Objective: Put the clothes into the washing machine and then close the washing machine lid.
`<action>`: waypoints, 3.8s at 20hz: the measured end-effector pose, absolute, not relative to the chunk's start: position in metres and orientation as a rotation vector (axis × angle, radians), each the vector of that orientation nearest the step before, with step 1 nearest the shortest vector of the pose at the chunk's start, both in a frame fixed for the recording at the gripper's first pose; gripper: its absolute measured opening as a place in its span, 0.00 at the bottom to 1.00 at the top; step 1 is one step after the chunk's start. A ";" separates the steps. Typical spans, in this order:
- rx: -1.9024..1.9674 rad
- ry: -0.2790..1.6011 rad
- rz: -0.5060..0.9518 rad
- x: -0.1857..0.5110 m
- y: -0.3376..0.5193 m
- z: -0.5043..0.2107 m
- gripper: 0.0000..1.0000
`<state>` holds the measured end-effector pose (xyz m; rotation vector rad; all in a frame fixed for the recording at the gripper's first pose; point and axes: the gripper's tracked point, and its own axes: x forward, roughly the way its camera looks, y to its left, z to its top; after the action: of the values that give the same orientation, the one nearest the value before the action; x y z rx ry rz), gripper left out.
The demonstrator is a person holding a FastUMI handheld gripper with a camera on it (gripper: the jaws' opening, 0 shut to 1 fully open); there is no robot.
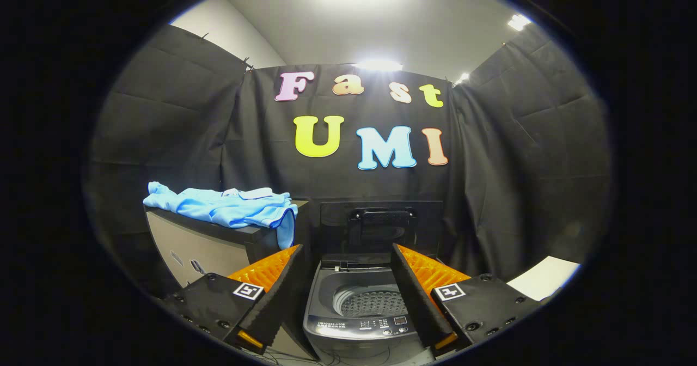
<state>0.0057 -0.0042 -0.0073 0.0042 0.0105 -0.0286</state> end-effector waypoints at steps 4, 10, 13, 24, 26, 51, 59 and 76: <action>0.011 0.011 -0.020 0.007 -0.001 -0.007 0.98; 0.003 -0.003 0.002 0.007 0.006 0.002 0.98; -0.001 -0.014 0.012 0.007 0.009 0.011 0.98; 0.013 -0.009 0.085 0.038 0.044 0.068 0.98; 0.020 -0.003 0.119 0.047 0.057 0.078 0.98; -0.012 0.347 0.522 0.161 0.244 0.082 0.98; -0.049 0.458 0.557 0.193 0.276 0.064 0.98; -0.182 0.687 0.632 0.207 0.300 0.006 0.97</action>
<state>0.2072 0.3003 0.0059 -0.1817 0.6869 0.6316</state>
